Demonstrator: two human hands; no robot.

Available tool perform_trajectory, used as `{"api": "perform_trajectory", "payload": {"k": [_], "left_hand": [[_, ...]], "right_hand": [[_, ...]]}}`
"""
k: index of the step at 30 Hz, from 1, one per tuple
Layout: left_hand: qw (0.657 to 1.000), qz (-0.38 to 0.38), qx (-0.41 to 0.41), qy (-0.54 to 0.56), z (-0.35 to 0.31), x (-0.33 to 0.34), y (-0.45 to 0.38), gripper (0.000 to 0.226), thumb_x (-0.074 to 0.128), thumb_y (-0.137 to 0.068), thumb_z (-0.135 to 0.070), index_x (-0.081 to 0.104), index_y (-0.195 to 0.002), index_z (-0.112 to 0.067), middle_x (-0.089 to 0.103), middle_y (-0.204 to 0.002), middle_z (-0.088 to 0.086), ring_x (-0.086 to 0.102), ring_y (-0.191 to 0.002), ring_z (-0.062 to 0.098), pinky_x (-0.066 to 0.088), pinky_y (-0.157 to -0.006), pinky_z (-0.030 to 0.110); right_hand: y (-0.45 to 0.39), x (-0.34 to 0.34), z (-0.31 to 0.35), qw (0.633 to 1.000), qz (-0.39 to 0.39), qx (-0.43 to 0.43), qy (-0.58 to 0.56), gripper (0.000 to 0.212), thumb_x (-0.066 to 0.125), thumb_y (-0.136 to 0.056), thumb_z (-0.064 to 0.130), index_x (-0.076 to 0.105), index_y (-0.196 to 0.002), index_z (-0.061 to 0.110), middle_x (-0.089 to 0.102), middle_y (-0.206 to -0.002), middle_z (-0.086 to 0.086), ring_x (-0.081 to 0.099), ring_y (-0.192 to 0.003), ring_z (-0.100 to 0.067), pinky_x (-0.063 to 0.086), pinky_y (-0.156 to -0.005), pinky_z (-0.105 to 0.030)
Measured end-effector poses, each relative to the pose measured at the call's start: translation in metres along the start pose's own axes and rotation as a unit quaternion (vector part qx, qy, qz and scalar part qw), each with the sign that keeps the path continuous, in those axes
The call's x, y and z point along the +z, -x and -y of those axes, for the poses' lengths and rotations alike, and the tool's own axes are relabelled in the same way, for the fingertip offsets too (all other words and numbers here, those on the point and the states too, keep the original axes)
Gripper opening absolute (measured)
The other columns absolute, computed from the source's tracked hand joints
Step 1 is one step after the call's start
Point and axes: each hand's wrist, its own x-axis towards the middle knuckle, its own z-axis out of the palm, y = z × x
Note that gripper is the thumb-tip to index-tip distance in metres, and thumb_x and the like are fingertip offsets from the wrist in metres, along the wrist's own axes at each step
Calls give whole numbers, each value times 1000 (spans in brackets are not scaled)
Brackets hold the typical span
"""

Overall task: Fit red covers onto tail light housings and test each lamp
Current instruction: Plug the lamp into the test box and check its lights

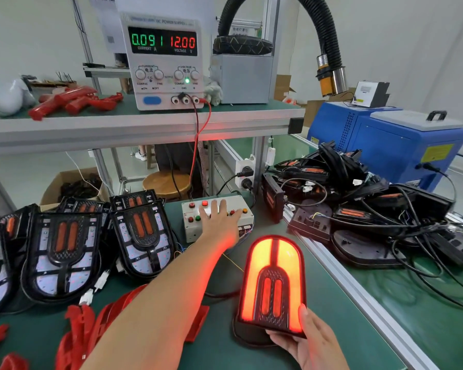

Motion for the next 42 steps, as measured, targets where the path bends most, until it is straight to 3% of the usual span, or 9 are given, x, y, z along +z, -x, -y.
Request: {"api": "perform_trajectory", "payload": {"k": [8, 12, 16, 19, 21, 28, 34, 40, 42], "left_hand": [[1000, 14, -2, 22, 2, 3, 0, 87, 55, -95, -13, 6, -161, -43, -8, -170, 14, -16, -155, 42, -10, -117, 70], [998, -28, 10, 49, -1, -1, 8, 80, 55, -95, -15, 17, -161, -37, -1, -170, 12, -9, -156, 37, -7, -120, 66], [955, -193, 66, 216, -5, -4, 29, 39, 45, -103, -20, 55, -142, -20, 52, -146, 4, 39, -140, 25, 28, -120, 42], [932, -113, 100, 329, 2, -13, 54, 28, 46, -105, -24, 65, -125, -22, 72, -109, -5, 65, -98, 14, 52, -88, 35], [950, -84, 142, 264, 12, -15, 70, 24, 48, -105, -27, 69, -116, -24, 72, -101, -8, 66, -92, 14, 51, -80, 33], [959, -88, 216, 161, 43, -10, 108, 28, 51, -105, -20, 70, -125, -22, 69, -124, -6, 59, -117, 15, 44, -98, 29], [946, -183, 113, 243, 58, -29, 117, 25, 55, -102, -10, 74, -118, -13, 73, -117, 1, 65, -112, 20, 50, -101, 38], [910, -207, 9, 359, 79, -45, 121, 20, 57, -101, -12, 73, -112, -17, 74, -92, -6, 66, -76, 7, 52, -74, 28], [913, -206, -1, 352, 80, -43, 121, 17, 59, -100, -14, 74, -107, -17, 74, -90, -5, 66, -79, 9, 54, -78, 31]], "right_hand": [[-1, -2, -1, 1000, -4, -6, 13, 32, 44, -104, 18, 66, -113, -4, 71, -95, -36, 73, -74, -46, 64, -62, -42], [-2, -4, -2, 1000, 13, -12, 24, 38, 48, -98, 27, 68, -116, 0, 73, -102, -31, 74, -86, -45, 64, -67, -39], [-2, -6, -2, 999, 28, -21, 29, 47, 52, -89, 34, 70, -116, 0, 71, -104, -33, 73, -90, -44, 63, -70, -38], [-1, -6, -2, 999, 31, -32, 27, 46, 53, -89, 34, 73, -113, 0, 70, -102, -35, 73, -87, -44, 62, -68, -36], [2, -5, -1, 998, 31, -41, 34, 43, 53, -90, 34, 77, -106, 3, 70, -99, -37, 73, -84, -44, 62, -67, -36], [18, -11, 3, 989, 48, -48, 129, 44, 55, -91, 39, 78, -103, 3, 70, -90, -36, 70, -73, -45, 58, -61, -39], [26, -14, 8, 973, 78, -23, 216, 47, 60, -92, 48, 77, -94, 4, 67, -76, -35, 66, -62, -41, 52, -57, -40], [19, -11, 12, 963, 71, 13, 259, 46, 52, -102, 40, 77, -91, 3, 65, -68, -34, 62, -56, -35, 47, -52, -36], [19, -10, 14, 959, 75, 25, 273, 46, 50, -104, 38, 77, -91, 3, 65, -66, -32, 62, -54, -33, 49, -48, -34]]}}
